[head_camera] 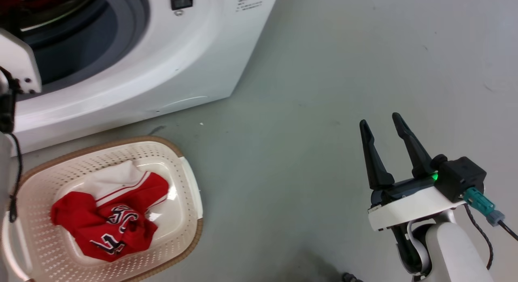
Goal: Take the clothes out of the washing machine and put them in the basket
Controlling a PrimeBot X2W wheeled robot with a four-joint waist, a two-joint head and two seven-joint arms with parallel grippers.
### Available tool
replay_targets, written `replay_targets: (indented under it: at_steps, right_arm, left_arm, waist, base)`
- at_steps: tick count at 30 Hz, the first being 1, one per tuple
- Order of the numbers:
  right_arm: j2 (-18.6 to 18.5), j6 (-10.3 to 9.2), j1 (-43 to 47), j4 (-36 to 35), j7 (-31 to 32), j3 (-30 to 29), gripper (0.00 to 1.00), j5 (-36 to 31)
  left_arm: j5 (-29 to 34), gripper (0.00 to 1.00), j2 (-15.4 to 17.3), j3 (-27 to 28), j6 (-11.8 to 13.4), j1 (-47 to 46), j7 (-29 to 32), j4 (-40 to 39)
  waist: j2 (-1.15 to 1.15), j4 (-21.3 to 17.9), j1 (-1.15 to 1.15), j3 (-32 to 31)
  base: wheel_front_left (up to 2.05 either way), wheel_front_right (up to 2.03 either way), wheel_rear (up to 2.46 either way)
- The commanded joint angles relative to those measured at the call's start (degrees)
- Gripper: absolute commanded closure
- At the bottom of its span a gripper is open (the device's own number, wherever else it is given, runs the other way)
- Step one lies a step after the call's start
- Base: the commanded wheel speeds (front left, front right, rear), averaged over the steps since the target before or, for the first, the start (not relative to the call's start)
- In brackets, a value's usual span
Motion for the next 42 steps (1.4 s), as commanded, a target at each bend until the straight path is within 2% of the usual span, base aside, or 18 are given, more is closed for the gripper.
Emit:
replay_targets:
  at_steps: [1, 3, 12, 24, 31, 38, 39, 40, 41, 42]
  right_arm:
    - [0.1, -0.04, -1.2, 0.8, -0.9, 0.5, 0.00, 0.5]
    - [0.1, -0.04, -1.8, 1.4, -1.3, 1.1, 0.00, 1.1]
    - [0.1, -0.04, -3.8, 2.5, -2.5, 2.9, 0.00, 3.0]
    - [0.1, -0.04, -4.6, 1.5, -2.9, 6.1, 0.00, 5.2]
    - [0.1, -0.04, -3.4, 0.0, -3.0, 5.7, 0.00, 5.6]
    - [0.1, -0.04, -2.6, -1.5, -3.0, 5.7, 0.00, 5.8]
    - [0.1, -0.04, -2.5, -1.6, -3.0, 5.8, 0.00, 5.9]
    - [0.1, -0.04, -2.5, -1.7, -3.0, 5.8, 0.00, 5.9]
    - [0.1, -0.04, -2.6, -1.9, -3.0, 5.9, 0.00, 5.9]
    - [0.1, -0.04, -2.7, -2.1, -3.0, 5.9, 0.00, 5.8]
  left_arm:
    - [0.7, 0.00, 0.9, -0.5, -0.5, -2.7, 1.4, 1.1]
    - [1.1, 0.00, 2.8, -0.9, -1.3, -5.4, 3.3, 2.5]
    - [4.3, 0.00, 7.0, -4.6, -4.5, -17.1, 15.1, 4.4]
    - [8.1, 0.00, 13.6, -8.5, -7.3, -28.0, 30.3, 2.4]
    - [7.2, 0.00, 14.6, -9.7, -8.2, -29.5, 39.2, 2.2]
    - [6.1, 0.00, 15.3, -9.6, -7.5, -28.4, 43.0, 1.6]
    - [5.9, 0.09, 15.4, -9.4, -7.4, -28.1, 43.0, 1.5]
    - [5.8, 0.51, 15.4, -9.3, -7.0, -27.8, 43.2, 1.3]
    - [5.5, 1.00, 15.6, -9.1, -6.9, -27.5, 43.0, 1.1]
    - [5.4, 1.00, 15.8, -9.0, -6.4, -27.2, 42.6, 1.0]
  waist:
    - [0.00, -2.5, -0.01, 2.3]
    - [0.00, -3.3, -0.01, 3.0]
    - [0.00, -6.4, -0.01, 7.2]
    - [0.00, -10.2, -0.01, 13.4]
    - [0.00, -10.0, -0.01, 15.6]
    - [0.00, -9.9, -0.01, 16.5]
    - [0.00, -9.9, -0.01, 16.5]
    - [0.00, -9.9, -0.01, 16.6]
    - [0.00, -9.9, -0.01, 16.6]
    - [0.00, -9.9, -0.01, 16.6]
  base:
    - [0.00, 0.00, 0.00]
    - [0.00, 0.00, 0.00]
    - [0.00, 0.00, 0.00]
    - [0.00, 0.00, 0.00]
    - [0.00, 0.00, 0.00]
    - [0.00, 0.00, 0.00]
    - [0.00, 0.00, 0.00]
    - [0.00, 0.00, 0.00]
    - [0.00, 0.00, 0.00]
    - [0.00, 0.00, 0.00]
